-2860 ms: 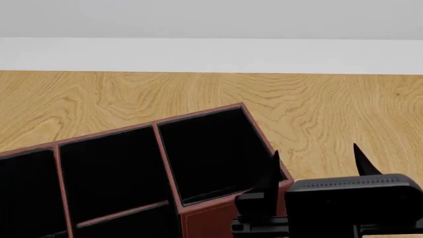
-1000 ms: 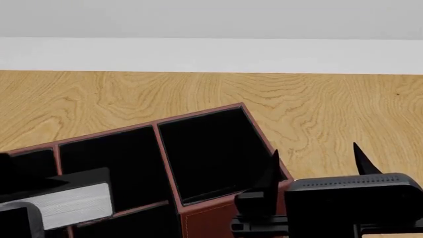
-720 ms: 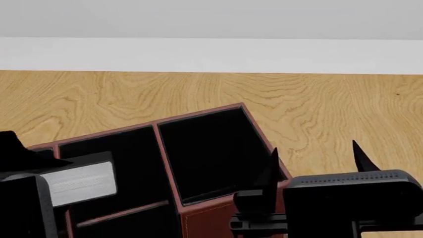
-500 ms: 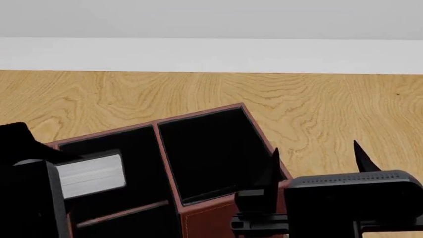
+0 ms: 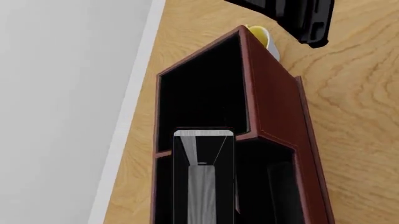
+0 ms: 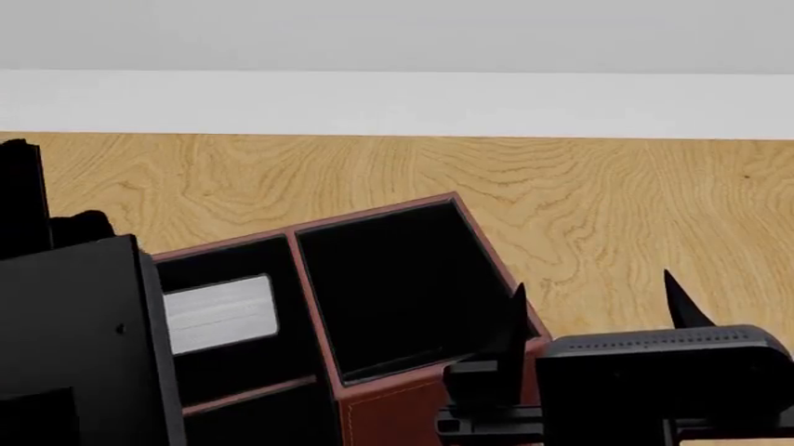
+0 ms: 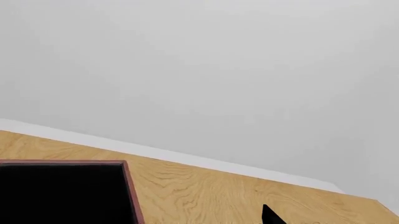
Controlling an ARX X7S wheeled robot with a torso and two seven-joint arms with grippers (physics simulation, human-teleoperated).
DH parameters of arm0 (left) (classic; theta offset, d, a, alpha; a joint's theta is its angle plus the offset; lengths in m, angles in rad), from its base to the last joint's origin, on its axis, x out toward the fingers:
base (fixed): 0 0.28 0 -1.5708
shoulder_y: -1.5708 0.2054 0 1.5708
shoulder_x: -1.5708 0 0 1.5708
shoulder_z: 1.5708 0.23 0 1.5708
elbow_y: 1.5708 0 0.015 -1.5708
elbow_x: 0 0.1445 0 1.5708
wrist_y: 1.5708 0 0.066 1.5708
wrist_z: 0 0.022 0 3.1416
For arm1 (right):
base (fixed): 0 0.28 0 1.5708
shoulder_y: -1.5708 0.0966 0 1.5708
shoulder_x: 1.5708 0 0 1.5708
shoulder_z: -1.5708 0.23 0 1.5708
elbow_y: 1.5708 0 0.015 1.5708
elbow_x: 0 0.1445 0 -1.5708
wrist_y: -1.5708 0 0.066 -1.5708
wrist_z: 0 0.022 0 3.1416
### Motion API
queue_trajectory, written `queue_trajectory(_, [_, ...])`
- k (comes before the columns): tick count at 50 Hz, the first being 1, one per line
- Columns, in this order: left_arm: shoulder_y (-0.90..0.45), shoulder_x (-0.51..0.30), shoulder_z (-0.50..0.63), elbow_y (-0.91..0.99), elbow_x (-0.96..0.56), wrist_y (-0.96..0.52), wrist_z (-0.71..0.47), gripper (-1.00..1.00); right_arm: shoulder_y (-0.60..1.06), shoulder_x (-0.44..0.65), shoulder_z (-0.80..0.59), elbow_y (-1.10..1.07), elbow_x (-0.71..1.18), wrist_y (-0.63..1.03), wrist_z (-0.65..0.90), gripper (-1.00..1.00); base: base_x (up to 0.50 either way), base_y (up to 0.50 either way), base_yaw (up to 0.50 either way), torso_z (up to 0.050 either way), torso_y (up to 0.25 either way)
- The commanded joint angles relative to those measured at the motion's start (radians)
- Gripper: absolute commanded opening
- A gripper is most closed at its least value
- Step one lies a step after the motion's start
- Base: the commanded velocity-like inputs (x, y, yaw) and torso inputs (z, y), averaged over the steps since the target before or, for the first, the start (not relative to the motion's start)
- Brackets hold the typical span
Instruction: Pick up the book and place it in the front compartment of the caddy.
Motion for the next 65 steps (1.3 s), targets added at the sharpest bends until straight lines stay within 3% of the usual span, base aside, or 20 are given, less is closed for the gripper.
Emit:
queue_trajectory(1, [0.006,0.006,0.033,-0.06,0.231,0.052,0.112,-1.0,-0.004,0.001,0.002,0.002,0.001,-0.003,0.001,1.0,0.0,0.0,0.0,0.0,0.0])
queue_trajectory(18, [0.039,0.023,0.136,-0.131,0.426,0.135,0.205,-1.0,-0.006,0.004,0.007,-0.004,0.001,0.003,0.001,1.0,0.0,0.0,0.0,0.0,0.001])
queue_trajectory(65, [0.141,0.054,0.254,-0.319,0.614,0.319,0.333,-1.0,0.0,0.009,0.007,-0.005,-0.004,0.012,-0.003,1.0,0.0,0.0,0.0,0.0,0.002])
